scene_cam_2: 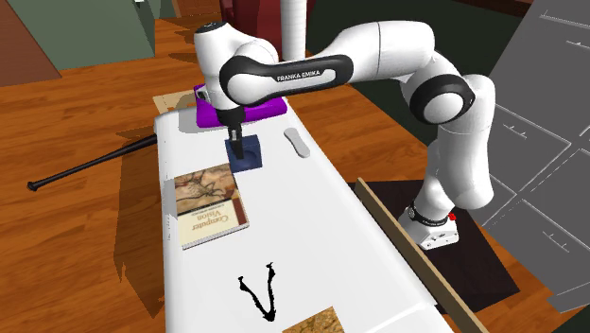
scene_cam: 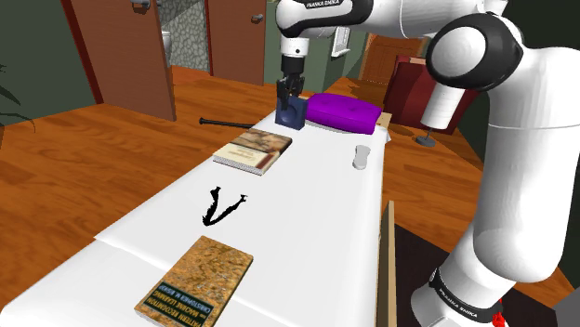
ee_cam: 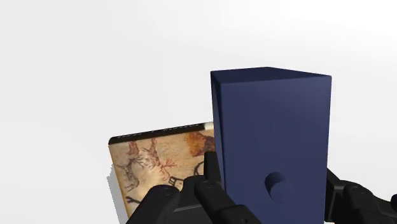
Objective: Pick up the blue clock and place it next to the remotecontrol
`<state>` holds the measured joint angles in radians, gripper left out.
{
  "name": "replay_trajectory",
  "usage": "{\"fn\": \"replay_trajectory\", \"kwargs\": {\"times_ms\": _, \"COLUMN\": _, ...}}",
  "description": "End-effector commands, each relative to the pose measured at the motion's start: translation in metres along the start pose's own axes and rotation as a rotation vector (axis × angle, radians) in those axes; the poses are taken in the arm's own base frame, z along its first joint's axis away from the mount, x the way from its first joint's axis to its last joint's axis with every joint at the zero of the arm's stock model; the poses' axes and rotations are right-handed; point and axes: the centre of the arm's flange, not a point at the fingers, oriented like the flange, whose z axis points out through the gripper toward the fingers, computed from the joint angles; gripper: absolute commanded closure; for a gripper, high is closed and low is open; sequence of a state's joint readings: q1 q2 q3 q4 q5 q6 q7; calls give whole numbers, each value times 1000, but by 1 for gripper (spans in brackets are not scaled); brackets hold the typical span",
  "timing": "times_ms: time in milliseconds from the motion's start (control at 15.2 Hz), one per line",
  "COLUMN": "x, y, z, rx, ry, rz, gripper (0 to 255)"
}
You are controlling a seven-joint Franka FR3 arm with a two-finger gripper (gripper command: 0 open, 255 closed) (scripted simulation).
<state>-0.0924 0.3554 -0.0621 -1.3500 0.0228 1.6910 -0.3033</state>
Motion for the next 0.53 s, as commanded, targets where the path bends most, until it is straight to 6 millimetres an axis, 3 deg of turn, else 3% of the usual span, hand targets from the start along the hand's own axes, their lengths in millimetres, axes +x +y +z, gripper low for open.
{"fn": "replay_trajectory", "kwargs": {"times_ms": 0, "x": -5, "y": 25, "z": -3, "rx": 0, "ry": 1, "rz": -2, "gripper": 255}}
{"fn": "replay_trajectory", "kwargs": {"times_ms": 462, "x": -24, "y": 116, "z": -4, "rx": 0, "ry": 1, "rz": -2, "gripper": 255}}
